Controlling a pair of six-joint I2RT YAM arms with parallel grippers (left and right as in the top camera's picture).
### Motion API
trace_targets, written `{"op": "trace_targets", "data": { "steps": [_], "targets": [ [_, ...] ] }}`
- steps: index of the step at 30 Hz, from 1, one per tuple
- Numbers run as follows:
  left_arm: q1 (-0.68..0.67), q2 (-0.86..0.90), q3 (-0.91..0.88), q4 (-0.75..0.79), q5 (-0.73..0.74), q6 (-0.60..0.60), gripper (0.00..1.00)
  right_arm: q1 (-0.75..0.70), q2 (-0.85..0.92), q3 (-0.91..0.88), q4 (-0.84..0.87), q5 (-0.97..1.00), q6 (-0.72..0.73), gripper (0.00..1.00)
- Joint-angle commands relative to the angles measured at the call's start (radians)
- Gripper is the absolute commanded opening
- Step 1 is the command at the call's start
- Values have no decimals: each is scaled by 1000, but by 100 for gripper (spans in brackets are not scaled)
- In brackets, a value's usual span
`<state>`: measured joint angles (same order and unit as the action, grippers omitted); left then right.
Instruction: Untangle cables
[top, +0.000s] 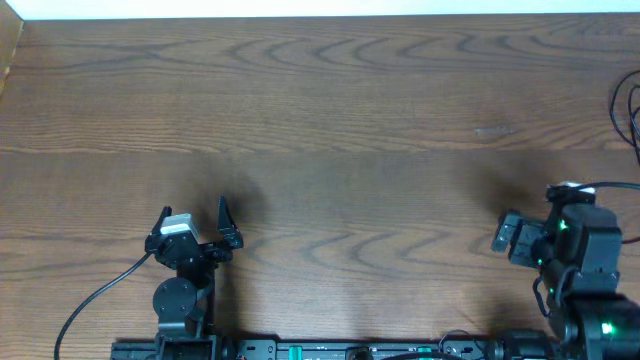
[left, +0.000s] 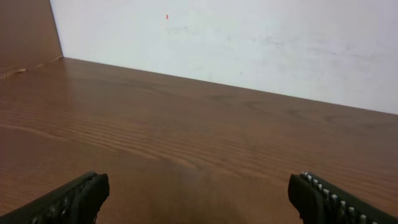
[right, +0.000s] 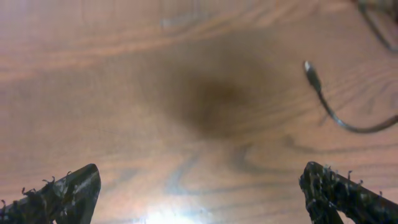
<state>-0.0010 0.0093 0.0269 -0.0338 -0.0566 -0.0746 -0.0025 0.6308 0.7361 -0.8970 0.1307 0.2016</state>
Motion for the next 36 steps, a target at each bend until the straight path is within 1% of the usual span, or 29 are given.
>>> {"op": "trace_targets", "data": {
  "steps": [1,5,9,12,16,22,26,31,36],
  "targets": [
    [5,-5,-23,-36,5,-2,97,10,-88,-72,93,24,11,99],
    [5,-5,-23,-36,5,-2,97,10,-204,-209,225,24,-5,99],
    [5,-5,-23,-36,5,-2,97,10,-372,-365,361,23,-4,99],
    [5,-5,-23,-36,5,-2,97,10,-499,-440,389,21,-4,99],
    [5,-5,-23,-36,5,-2,97,10,-610,-486,389,20,-4,99],
    [5,-5,-23,-36,5,-2,97,10,-625,-492,402,21,-5,99],
    [5,-5,-23,-36,5,-2,97,10,-625,-511,448,21,-5,99],
    [5,-5,-23,-36,5,-2,97,10,-625,-610,637,14,-4,99],
    [5,-5,-23,-36,5,-2,97,10,-625,-705,810,-32,-4,99]
  ]
}}
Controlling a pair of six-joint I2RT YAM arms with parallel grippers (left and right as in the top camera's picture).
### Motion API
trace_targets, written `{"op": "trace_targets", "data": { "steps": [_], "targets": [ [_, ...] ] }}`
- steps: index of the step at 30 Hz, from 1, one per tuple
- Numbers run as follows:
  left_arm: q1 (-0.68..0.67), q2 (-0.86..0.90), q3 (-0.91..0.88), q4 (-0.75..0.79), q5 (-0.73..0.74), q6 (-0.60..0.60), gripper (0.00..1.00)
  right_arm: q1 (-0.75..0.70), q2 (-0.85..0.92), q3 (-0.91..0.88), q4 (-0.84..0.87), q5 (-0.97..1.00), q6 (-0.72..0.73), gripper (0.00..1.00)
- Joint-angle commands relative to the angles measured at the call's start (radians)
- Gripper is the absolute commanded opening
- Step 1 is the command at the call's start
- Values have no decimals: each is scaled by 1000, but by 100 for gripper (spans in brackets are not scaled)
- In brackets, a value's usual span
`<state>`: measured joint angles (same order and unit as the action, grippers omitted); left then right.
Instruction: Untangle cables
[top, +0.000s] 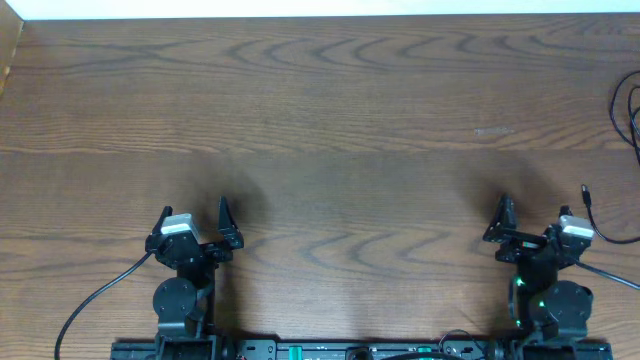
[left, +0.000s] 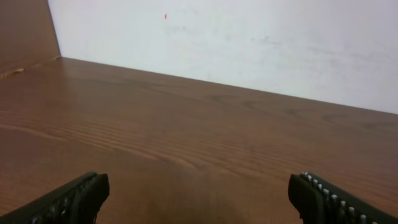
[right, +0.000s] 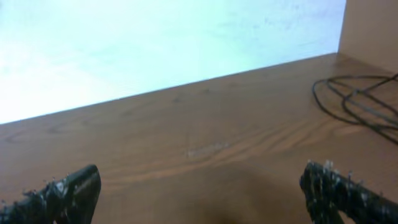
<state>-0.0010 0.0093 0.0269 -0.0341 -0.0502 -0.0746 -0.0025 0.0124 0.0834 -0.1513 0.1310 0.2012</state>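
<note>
Black cables (top: 631, 108) lie in loops at the table's far right edge; the right wrist view shows the cable loops (right: 356, 99) on the wood near the side wall. A loose black cable end (top: 585, 194) with a plug lies just right of my right gripper (top: 530, 222), apart from it. That gripper (right: 202, 199) is open and empty, low at the front edge and facing the back wall. My left gripper (top: 194, 212) rests at the front left, far from the cables. It too (left: 199, 199) is open with nothing between its fingers.
The brown wooden table (top: 320, 120) ends at a white back wall (left: 249, 43). A wooden side panel (right: 370, 28) rises at the right and another panel (left: 25, 31) at the left. The left arm's own black lead (top: 95, 300) trails off the front edge.
My right gripper was tilted down over the table by the cable plug, further right. Now it sits drawn back at the front edge, facing level toward the back wall. The left arm is unchanged.
</note>
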Motion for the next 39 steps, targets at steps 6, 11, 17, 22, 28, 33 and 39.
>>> {"op": "trace_targets", "data": {
  "steps": [6,11,17,22,28,33,39],
  "targets": [
    [5,-5,-23,-35,-2,-2,97,10,-7,-78,106,-54,-7,99],
    [5,-5,-23,-35,-2,-2,97,10,-7,-78,81,-72,-52,99],
    [5,-5,-23,-35,-2,-2,97,10,-7,-78,80,-78,-114,99],
    [5,-5,-23,-35,-2,-2,97,10,-7,-78,80,-76,-159,99],
    [5,-5,-23,-35,-2,-2,97,10,-7,-78,80,-74,-172,99],
    [5,-5,-23,-35,-2,-2,97,10,-7,-78,79,-86,-188,99],
    [5,-5,-23,-35,-2,-2,97,10,-7,-78,80,-85,-188,99]
  ]
}}
